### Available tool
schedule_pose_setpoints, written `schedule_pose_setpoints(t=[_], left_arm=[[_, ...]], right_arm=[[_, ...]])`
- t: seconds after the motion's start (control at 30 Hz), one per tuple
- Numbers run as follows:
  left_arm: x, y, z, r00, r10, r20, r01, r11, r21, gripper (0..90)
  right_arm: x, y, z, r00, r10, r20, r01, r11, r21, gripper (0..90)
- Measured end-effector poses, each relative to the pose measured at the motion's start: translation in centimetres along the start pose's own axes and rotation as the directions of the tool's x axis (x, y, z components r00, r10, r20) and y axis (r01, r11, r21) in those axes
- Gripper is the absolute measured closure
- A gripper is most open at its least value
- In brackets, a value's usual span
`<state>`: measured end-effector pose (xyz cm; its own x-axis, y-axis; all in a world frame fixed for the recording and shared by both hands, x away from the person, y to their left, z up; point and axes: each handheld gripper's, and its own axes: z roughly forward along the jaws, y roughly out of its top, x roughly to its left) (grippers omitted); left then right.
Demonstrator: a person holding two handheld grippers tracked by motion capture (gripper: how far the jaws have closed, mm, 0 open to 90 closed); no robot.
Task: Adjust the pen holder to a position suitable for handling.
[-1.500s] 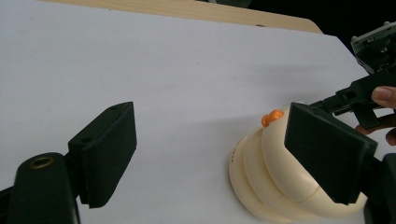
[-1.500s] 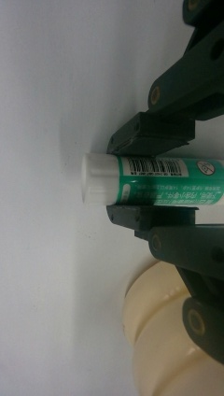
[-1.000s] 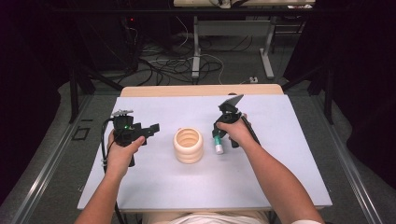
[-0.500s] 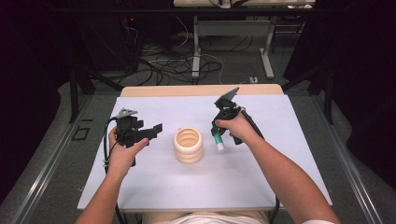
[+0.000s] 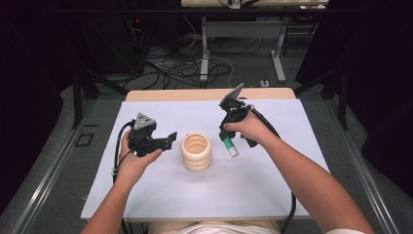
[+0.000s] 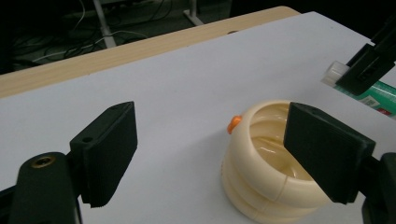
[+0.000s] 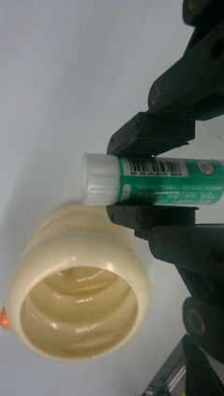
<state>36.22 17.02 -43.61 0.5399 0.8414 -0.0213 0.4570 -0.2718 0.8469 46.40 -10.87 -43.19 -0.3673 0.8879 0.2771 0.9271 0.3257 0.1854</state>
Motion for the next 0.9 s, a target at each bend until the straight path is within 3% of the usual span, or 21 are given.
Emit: schedule_pose_setpoints(t=[0.1,0.17,0.2,0.23,0.27,0.3,0.33,0.37,0.43,0.6,0.73,0.8,0.83,0.9], left_arm=[[-0.8,0.2,0.0,0.9992,0.04,0.006,-0.04,0.9992,-0.006,17.9],[-1.4,0.4,-0.1,0.9978,0.065,0.014,-0.064,0.9978,-0.013,17.8],[-1.6,0.4,-0.1,0.9965,0.082,0.016,-0.082,0.9965,-0.019,17.8],[-2.0,0.5,-0.2,0.995,0.098,0.019,-0.098,0.995,-0.022,17.9],[-2.2,0.6,-0.3,0.9938,0.11,0.018,-0.109,0.9937,-0.023,17.9],[-2.5,0.6,-0.3,0.9923,0.122,0.02,-0.122,0.9922,-0.029,17.9],[-2.8,0.6,-0.3,0.9901,0.139,0.024,-0.138,0.9898,-0.035,17.9],[-3.0,0.6,-0.3,0.9877,0.155,0.023,-0.154,0.9873,-0.039,17.9],[-3.5,0.7,-0.3,0.9808,0.194,0.017,-0.193,0.9799,-0.05,17.9],[-4.7,0.6,-0.2,0.9587,0.284,0.013,-0.283,0.9576,-0.055,18.0],[-5.5,0.5,0.0,0.9471,0.321,0.006,-0.32,0.9457,-0.057,19.6],[-5.8,0.5,0.0,0.9397,0.342,0.005,-0.341,0.9379,-0.063,20.9],[-6.0,0.5,0.0,0.9383,0.345,0.015,-0.344,0.9366,-0.068,21.5],[-6.5,0.5,-0.1,0.9348,0.354,0.027,-0.351,0.9333,-0.074,22.3]], right_arm=[[0.6,-0.1,-0.8,0.9992,-0.039,0.004,0.039,0.999,0.033,66.0],[0.8,-0.5,-0.5,0.9981,-0.056,-0.026,0.055,0.997,-0.048,66.0],[1.0,-0.1,-1.6,0.9942,-0.103,0.031,0.099,0.988,0.117,66.0],[1.2,-0.5,-1.0,0.9972,-0.075,0.0,0.075,0.997,0.016,66.0],[1.4,-0.8,-0.5,0.9972,-0.071,-0.026,0.069,0.995,-0.074,66.0],[1.5,-0.2,-2.0,0.9937,-0.108,0.028,0.103,0.984,0.147,66.0],[1.6,-0.2,-2.1,0.9919,-0.123,0.031,0.117,0.981,0.152,66.0],[1.7,-0.7,-1.1,0.9953,-0.096,-0.008,0.096,0.995,-0.002,66.0],[1.9,-0.7,-1.4,0.995,-0.1,-0.001,0.1,0.995,0.025,66.0],[2.1,-0.7,-1.5,0.9927,-0.121,-0.004,0.121,0.992,0.022,66.0],[2.3,-0.7,-1.6,0.9913,-0.132,0.0,0.131,0.99,0.047,66.0],[2.2,-0.8,-1.3,0.991,-0.133,-0.015,0.133,0.991,0.003,66.0],[2.3,-0.8,-1.5,0.9921,-0.125,-0.01,0.125,0.991,0.04,66.0],[2.3,-0.8,-1.5,0.9916,-0.129,-0.007,0.13,0.991,0.041,66.0]])
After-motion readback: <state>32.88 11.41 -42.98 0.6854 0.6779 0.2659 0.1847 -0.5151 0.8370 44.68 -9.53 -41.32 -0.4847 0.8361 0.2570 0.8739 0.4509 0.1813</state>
